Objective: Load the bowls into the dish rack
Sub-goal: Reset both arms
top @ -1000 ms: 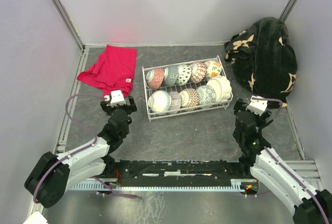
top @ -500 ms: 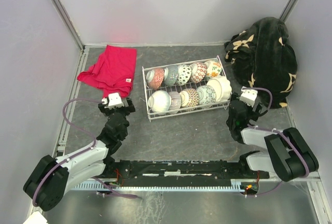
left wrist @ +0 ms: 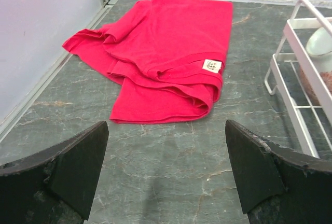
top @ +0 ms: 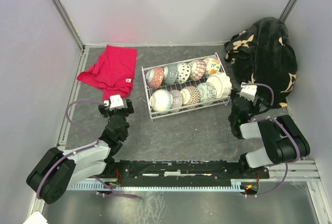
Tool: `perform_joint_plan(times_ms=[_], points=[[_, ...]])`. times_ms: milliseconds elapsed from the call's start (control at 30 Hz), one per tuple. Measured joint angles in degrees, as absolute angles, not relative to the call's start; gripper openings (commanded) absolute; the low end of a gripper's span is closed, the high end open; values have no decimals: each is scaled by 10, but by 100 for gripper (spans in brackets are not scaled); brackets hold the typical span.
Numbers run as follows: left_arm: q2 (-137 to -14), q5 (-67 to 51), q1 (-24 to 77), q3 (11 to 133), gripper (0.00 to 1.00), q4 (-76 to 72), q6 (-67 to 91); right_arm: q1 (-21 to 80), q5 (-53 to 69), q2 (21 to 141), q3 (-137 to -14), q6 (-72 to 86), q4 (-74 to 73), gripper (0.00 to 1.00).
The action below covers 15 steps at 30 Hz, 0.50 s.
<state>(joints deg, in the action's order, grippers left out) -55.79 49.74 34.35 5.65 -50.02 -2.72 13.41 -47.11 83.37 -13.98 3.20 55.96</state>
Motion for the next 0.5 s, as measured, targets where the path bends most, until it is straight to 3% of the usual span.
perform_joint_plan(times_ms=[500], points=[[-674,456,253,36,99,-597,-30,99,-349,875,-126,20,646,100]])
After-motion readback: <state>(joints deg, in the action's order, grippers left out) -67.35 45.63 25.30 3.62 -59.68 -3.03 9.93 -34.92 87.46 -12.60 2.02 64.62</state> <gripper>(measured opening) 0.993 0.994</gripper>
